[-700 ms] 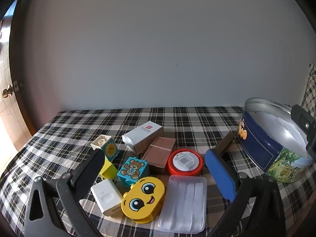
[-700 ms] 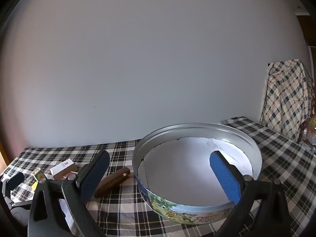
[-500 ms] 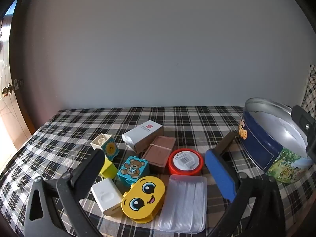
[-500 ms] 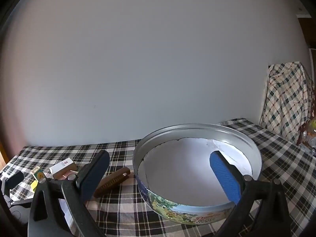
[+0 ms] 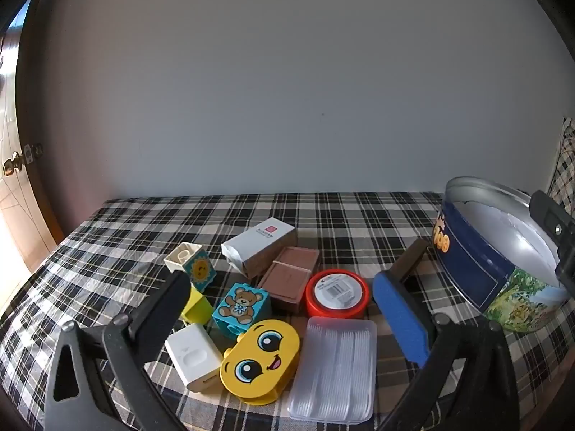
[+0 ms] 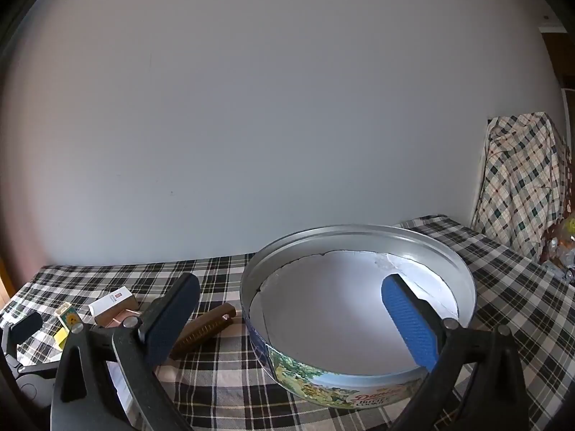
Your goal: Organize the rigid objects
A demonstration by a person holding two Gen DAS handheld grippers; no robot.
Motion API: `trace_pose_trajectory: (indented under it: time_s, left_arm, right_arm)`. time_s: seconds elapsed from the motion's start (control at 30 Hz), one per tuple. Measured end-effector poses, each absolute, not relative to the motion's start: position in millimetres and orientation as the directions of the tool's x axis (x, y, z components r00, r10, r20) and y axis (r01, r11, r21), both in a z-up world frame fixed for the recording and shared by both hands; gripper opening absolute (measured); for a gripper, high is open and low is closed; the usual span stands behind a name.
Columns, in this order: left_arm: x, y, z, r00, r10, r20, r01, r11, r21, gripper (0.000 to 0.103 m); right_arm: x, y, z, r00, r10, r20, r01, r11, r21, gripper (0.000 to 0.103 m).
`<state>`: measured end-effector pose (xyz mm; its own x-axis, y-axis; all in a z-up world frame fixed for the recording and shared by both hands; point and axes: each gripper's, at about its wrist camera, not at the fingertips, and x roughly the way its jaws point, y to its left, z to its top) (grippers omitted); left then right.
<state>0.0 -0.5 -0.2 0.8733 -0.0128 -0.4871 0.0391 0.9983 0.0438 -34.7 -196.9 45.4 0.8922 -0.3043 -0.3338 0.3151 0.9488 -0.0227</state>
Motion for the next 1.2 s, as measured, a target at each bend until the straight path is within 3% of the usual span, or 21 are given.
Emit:
trace_pose_trajectory:
  time_s: [1.2]
  left_arm:
    - [-0.4,8.7,-4.2,0.866,-0.014,-0.5,0.028,0.999,0.021,0.103]
  right_arm:
    - [-32.2,-188.8,43.6,0.906,-0.255,-0.338,0.259,0.965,-0.034,0.102]
